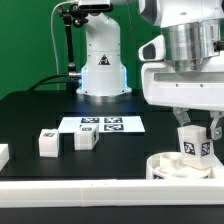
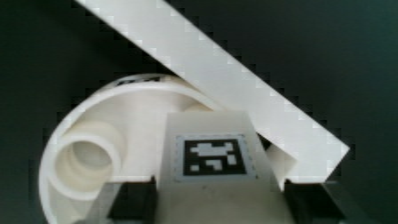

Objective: Assemble stool

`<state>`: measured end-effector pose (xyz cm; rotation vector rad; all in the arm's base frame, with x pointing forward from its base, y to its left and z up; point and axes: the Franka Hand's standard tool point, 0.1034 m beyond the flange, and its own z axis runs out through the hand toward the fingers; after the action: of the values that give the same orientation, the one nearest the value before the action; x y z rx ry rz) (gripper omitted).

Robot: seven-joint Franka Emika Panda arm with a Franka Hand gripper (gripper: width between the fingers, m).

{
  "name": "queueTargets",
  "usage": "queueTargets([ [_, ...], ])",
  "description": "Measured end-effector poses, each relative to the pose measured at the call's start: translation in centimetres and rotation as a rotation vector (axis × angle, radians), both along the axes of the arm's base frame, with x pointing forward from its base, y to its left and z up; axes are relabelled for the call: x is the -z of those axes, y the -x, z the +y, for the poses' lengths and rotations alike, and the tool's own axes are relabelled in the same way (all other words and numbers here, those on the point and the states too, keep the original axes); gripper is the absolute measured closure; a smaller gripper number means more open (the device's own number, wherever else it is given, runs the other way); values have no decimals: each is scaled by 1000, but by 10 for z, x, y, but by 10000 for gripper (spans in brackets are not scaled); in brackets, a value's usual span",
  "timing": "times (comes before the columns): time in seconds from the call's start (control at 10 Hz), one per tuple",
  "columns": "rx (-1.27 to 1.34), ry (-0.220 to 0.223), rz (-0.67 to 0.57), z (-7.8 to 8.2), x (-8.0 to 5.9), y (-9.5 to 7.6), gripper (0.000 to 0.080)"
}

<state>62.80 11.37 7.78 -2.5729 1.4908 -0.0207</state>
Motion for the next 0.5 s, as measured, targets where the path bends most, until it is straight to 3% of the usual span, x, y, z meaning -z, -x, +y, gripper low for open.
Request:
queueTargets([
  [0.5,404,-92,53,4,0,0,459],
])
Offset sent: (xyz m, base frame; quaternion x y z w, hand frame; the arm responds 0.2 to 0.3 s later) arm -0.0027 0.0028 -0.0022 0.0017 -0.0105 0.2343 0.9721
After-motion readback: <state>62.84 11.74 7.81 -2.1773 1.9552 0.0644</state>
